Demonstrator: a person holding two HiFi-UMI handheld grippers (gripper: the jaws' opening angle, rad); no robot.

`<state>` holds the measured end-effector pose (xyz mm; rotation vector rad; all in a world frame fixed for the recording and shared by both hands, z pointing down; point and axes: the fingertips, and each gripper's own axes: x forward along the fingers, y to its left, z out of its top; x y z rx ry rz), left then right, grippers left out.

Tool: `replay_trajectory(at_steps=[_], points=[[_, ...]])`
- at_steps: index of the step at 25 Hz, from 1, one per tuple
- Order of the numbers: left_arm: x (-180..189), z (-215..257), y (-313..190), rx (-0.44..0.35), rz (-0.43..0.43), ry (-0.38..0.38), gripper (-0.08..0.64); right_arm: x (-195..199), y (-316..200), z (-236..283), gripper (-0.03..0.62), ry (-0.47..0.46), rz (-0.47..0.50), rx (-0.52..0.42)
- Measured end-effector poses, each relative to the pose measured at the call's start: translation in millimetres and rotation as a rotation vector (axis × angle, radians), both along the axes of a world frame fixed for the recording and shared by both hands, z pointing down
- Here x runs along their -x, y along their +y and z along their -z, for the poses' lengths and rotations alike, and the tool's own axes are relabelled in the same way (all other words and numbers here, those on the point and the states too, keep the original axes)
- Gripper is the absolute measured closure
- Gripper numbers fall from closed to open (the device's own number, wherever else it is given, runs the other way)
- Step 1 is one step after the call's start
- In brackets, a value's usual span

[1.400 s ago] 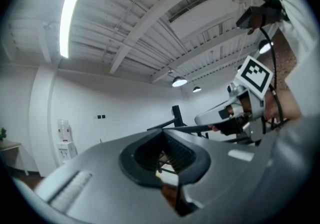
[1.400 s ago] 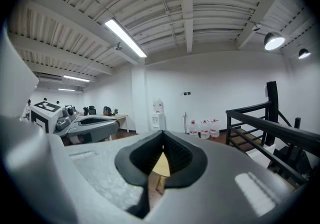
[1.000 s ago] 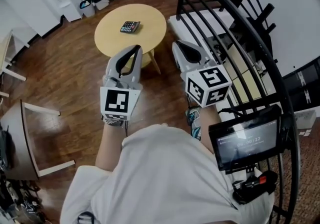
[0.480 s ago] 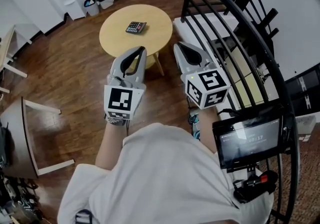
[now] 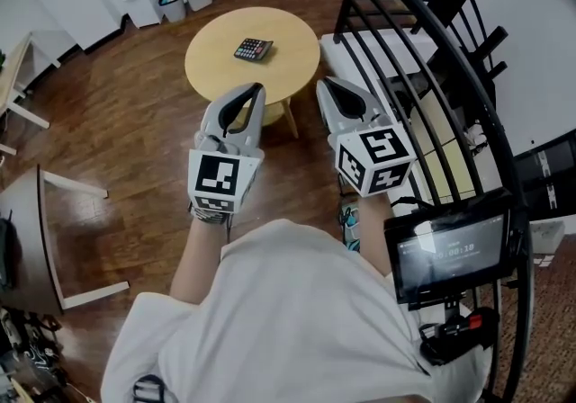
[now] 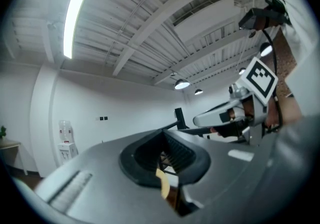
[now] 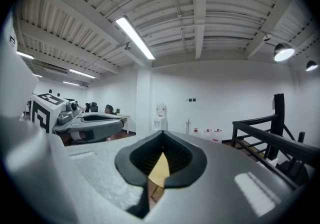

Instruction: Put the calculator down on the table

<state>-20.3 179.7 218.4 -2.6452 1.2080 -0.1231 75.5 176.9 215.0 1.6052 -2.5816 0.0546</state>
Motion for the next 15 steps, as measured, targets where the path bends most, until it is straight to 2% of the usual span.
replay_trajectory(at_steps=[15], points=[[1.8, -5.2, -12.5, 0.021, 0.011, 0.0, 0.555, -0.6, -12.0, -4.0, 0.6, -0.016, 0.006, 0.009]])
